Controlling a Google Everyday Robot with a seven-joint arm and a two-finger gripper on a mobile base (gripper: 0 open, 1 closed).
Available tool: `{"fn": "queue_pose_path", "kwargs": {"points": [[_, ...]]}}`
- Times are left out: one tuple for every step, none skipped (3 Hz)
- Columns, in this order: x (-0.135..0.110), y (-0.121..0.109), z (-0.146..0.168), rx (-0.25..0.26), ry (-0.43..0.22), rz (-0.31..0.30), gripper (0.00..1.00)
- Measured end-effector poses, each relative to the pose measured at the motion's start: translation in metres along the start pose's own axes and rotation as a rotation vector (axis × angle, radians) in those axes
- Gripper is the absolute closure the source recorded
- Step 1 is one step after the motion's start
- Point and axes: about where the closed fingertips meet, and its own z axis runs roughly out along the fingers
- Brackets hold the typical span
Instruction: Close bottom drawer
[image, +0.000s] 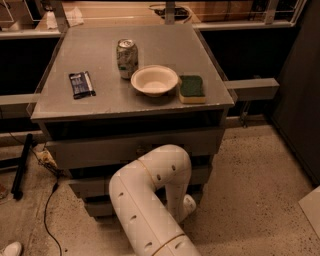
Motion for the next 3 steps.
{"fn": "queue_pose_path", "kwargs": {"points": [[0.014, 0.004, -0.012, -0.021, 0.026, 0.014, 1.00], [0.044, 0.004, -0.049, -0.024, 0.089, 0.056, 1.00], [0.090, 0.001, -0.102, 0.000, 0.181, 0.138, 1.00]]}}
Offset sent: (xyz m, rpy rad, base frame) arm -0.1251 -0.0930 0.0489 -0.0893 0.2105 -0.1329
